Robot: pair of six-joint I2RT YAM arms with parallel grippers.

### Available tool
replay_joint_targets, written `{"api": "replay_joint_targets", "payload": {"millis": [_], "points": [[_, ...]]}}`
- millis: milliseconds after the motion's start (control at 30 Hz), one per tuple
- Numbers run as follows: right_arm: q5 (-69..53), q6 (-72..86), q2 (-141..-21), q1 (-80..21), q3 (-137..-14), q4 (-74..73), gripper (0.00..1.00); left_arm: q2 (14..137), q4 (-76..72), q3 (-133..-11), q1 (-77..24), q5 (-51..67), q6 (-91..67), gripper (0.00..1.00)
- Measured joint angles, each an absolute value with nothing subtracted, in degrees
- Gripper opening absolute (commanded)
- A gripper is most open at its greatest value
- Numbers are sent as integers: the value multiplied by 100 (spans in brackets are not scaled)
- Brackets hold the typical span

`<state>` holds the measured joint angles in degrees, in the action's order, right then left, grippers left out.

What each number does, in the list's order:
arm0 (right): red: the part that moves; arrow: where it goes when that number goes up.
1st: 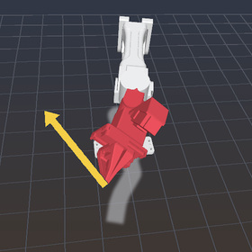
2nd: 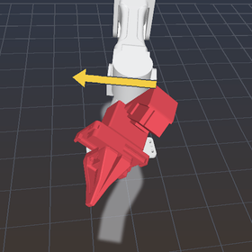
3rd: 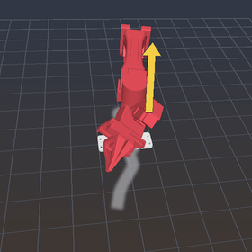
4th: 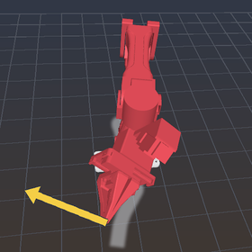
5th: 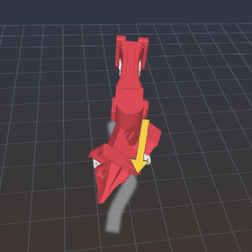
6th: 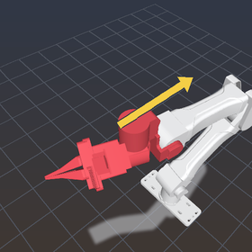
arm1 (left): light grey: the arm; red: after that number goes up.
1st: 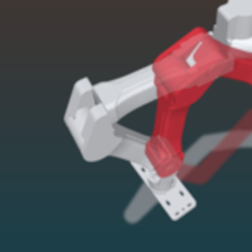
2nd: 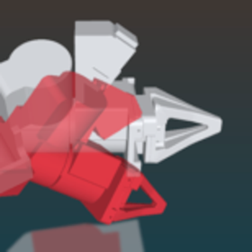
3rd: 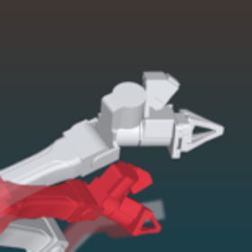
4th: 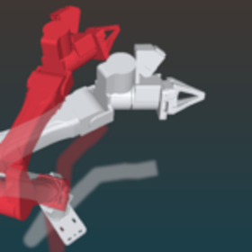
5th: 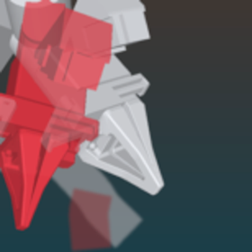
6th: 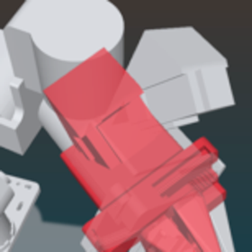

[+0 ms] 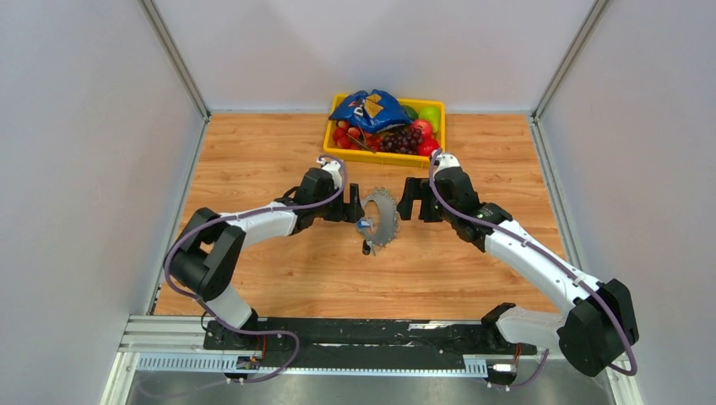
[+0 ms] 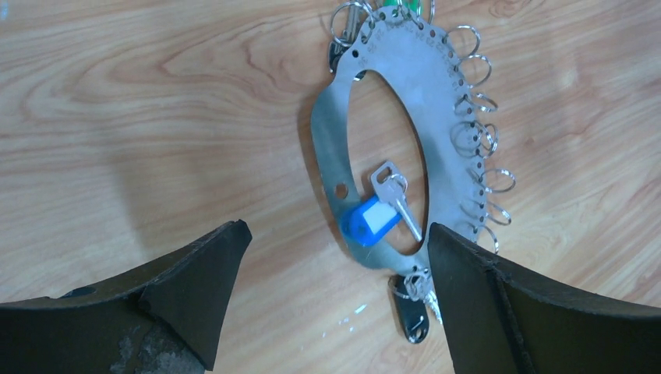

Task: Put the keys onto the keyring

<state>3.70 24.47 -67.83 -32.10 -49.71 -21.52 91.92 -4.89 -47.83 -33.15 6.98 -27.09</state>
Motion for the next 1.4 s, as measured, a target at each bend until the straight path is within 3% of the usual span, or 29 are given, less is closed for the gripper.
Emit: {"api": "replay_joint_targets", "payload": {"millis": [200,700,1067,1333,1400], "points": [[314,2443,-6783,-3210,-4971,-2110,100,9817,-851,-5033,-3238,1155,-2886,81],[344,2379,-6777,-3210,-4971,-2027,100,10680,-1555,-5433,-3092,1885,-3087,66],[349,2364,-6729,-3210,-4960,-2023,100,10862,-1673,-5404,-3039,2198,-3229,22],[355,2346,-6641,-3212,-4950,-2001,100,10881,-2018,-5312,-3039,2519,-3424,1],[351,2344,-6615,-3212,-4950,-1984,100,10879,-2156,-5288,-3039,2598,-3468,0]]}}
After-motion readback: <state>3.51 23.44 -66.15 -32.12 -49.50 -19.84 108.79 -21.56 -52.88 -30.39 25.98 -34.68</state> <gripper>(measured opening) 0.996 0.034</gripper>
